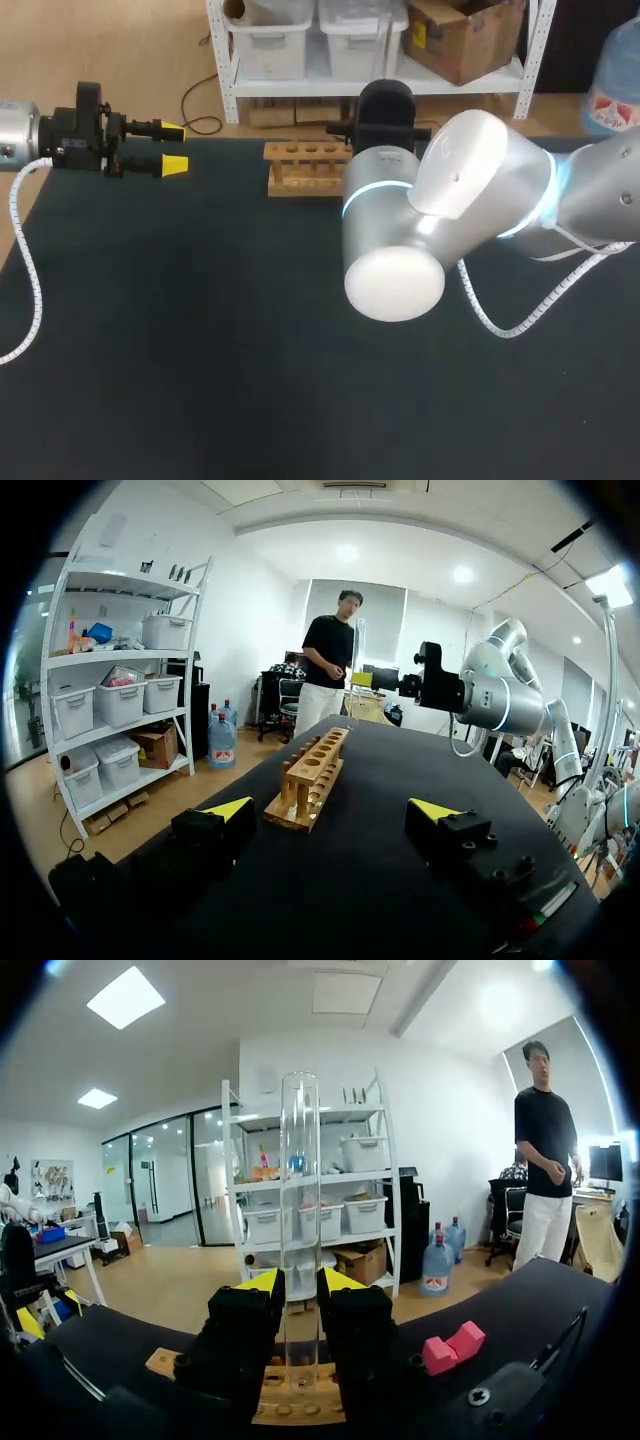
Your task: Grasp the test tube, adjust it, and insert it.
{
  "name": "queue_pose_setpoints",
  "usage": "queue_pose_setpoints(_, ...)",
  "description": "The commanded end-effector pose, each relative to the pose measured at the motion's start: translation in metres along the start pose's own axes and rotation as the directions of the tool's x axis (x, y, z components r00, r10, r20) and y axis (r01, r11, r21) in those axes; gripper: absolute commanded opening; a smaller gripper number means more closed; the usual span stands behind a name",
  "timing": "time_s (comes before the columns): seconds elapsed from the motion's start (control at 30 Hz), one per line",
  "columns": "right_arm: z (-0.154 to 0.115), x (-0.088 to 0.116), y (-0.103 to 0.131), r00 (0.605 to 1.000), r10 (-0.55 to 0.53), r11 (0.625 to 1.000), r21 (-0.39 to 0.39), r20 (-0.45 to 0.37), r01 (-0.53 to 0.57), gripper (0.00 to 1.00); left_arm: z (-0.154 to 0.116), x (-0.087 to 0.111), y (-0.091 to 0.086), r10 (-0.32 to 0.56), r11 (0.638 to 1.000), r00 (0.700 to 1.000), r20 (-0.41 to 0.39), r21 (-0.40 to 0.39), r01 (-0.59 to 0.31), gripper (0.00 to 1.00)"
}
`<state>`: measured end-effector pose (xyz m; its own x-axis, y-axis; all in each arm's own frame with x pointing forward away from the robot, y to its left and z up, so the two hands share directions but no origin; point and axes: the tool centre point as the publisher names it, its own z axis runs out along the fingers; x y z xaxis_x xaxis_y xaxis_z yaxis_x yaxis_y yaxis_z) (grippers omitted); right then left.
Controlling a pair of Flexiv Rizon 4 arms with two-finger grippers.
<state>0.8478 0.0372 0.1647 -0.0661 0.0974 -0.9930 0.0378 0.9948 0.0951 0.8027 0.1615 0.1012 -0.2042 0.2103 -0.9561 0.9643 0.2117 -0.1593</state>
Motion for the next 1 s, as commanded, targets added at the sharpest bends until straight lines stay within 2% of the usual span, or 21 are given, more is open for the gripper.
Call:
queue_pose_setpoints(0.03,0.008,0.008,0.0,0.999,0.002,1.0,-0.005,0.032,-0.001,0.0,0.0,0.001,0.0,0.003,1.0,1.0,0.003,0.0,-0.003,1.0)
queue_pose_setpoints(0.27,0.014,0.016,-0.001,0.999,0.006,1.0,-0.005,0.048,-0.006,0.0,0.0,0.001,0.0,0.003,1.0,1.0,0.003,0.0,-0.003,1.0)
queue_pose_setpoints(0.53,0.018,0.015,-0.002,0.998,0.003,1.0,-0.01,0.065,-0.003,0.0,0.0,0.001,0.0,0.003,1.0,1.0,0.003,0.0,-0.003,1.0)
queue_pose_setpoints(1.0,0.022,0.025,-0.005,0.999,-0.002,1.0,-0.011,0.053,0.003,0.0,0.0,0.001,0.0,0.003,1.0,1.0,0.003,0.0,-0.003,1.0)
